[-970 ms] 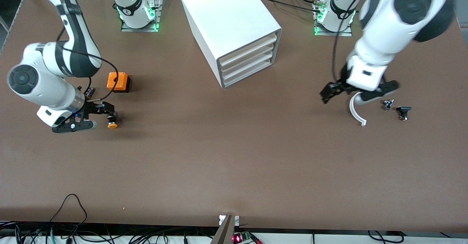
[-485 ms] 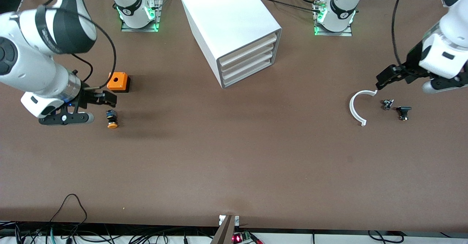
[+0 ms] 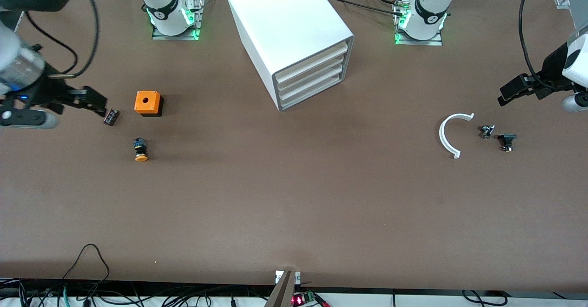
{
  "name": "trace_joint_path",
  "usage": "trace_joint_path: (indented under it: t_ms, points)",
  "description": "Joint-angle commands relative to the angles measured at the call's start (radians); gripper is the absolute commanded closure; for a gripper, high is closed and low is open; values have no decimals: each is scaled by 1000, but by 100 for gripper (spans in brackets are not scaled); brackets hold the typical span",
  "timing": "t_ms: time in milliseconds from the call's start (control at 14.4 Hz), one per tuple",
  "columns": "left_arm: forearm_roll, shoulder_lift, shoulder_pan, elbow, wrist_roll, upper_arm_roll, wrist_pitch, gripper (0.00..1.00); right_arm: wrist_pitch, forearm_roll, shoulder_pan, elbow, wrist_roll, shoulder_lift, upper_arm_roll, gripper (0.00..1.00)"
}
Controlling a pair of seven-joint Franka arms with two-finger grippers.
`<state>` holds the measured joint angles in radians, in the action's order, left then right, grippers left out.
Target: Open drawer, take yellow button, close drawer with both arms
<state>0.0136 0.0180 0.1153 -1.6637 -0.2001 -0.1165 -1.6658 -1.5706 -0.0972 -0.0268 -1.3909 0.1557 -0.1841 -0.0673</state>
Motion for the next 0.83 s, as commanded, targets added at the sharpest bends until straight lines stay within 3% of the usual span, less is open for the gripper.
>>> trace_joint_path:
  t_ms: [0,139,416,762]
  points:
    - [19,-3,-3,16,28,8,26,0,-70,-1,8,-137,-25,89,55,0]
    - [19,-3,-3,16,28,6,26,0,-86,7,8,-160,-112,104,90,0]
    - [17,-6,-3,16,28,3,27,0,-49,11,22,-158,-153,109,103,0]
    - [12,-12,-5,16,30,0,24,0,31,13,21,-193,-150,186,95,0]
